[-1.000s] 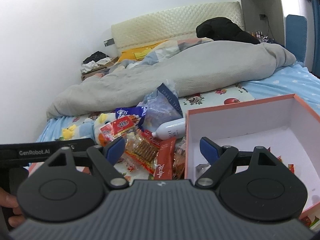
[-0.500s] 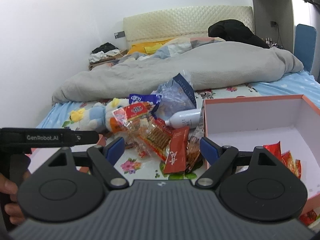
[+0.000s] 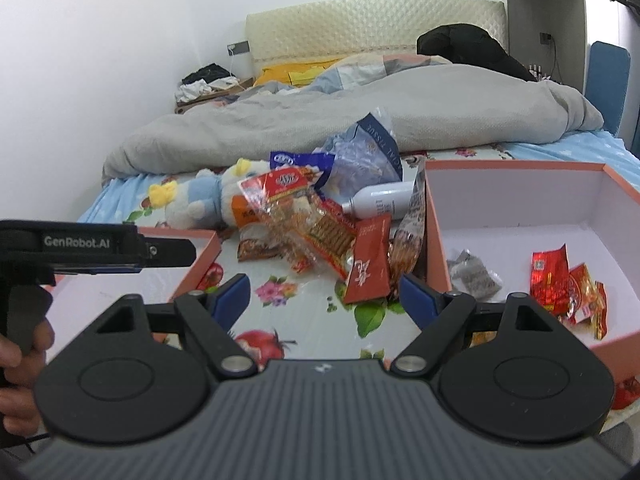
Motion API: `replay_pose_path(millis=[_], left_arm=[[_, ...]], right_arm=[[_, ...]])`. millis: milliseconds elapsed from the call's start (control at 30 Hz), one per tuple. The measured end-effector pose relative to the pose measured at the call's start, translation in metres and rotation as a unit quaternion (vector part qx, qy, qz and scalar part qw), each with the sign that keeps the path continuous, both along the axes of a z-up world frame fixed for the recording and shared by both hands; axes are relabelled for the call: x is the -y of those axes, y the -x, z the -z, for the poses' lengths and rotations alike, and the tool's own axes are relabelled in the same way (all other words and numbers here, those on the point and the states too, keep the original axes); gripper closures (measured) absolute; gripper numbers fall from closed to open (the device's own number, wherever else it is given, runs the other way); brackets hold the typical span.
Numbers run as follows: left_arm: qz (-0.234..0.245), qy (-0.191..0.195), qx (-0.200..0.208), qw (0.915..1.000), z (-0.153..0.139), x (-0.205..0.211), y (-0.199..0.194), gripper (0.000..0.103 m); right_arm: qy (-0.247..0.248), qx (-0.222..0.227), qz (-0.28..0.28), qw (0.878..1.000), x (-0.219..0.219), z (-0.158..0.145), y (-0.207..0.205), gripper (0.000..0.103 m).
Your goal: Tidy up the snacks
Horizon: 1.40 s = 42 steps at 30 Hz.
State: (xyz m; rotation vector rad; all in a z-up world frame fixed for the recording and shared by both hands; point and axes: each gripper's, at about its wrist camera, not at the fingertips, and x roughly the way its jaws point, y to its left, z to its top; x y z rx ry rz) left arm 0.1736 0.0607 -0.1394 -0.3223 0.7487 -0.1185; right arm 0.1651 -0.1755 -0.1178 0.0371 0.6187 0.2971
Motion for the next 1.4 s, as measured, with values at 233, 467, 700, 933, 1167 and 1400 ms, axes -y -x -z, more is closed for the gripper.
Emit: replay_pose_path(millis=[233, 467, 700, 933, 1167, 1400], left_arm=[[-0.011, 0.012, -0.027, 0.9995, 0.018, -0.009, 0.0, 0.019], [-0.018, 0.032, -0.02, 0.9991, 0.02, -0.018, -0.031, 0.019], [-0.026, 0.063, -0.033, 0.9971, 0.036, -0.023, -0.066, 0.02], [-0.03, 0.09, -0.049, 0.9942, 0.062, -0.029, -0.101, 0.032], [-0.031, 0.111, -0.065, 0.9913, 0.089, -0.034, -0.138, 0.05], [-0.022, 0.141, -0.061, 0.9879, 0.108, -0.035, -0.17, 0.057]], right_arm=[[0.023, -0.006, -0.016, 1.0, -0.013, 0.009, 0.001, 0.02], [0.036, -0.008, -0.017, 0.999, -0.023, 0.014, -0.014, 0.02], [0.044, -0.015, -0.024, 0.999, -0.033, 0.026, -0.036, 0.024], [0.055, -0.036, -0.018, 0.998, -0.04, 0.046, -0.065, 0.03], [0.074, -0.049, -0.019, 0.996, -0.046, 0.068, -0.1, 0.041], [0.1, -0.048, -0.051, 0.992, -0.064, 0.089, -0.131, 0.044]])
